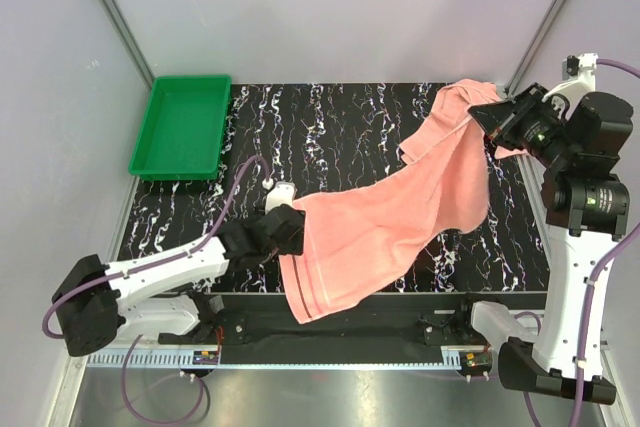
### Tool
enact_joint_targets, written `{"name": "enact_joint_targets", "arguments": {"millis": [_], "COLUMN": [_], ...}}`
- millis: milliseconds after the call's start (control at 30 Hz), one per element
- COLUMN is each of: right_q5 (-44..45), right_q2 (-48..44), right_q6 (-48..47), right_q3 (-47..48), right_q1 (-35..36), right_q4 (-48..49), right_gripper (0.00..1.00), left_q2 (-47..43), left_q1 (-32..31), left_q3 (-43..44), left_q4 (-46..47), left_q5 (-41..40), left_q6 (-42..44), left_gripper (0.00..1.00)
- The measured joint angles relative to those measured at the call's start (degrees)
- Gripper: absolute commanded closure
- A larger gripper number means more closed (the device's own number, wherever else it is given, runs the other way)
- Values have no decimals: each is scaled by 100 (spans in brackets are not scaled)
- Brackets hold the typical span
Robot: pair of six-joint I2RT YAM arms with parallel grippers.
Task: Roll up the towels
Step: Flatten the towel
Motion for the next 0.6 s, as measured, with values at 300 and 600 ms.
{"name": "enact_joint_targets", "arguments": {"millis": [300, 600], "right_q5": [214, 608], "right_q2": [17, -175], "right_q6": [-229, -391], "right_q3": [-15, -92], "right_q1": [0, 0], "right_q4": [-629, -984], "right_gripper": [100, 100], "left_q2": [374, 1539], "left_q1": [697, 1517], "left_q3": [4, 138], "left_q4": [-68, 402], "left_q5": [-269, 96], "left_q6": [-302, -170], "left_gripper": [20, 32]}}
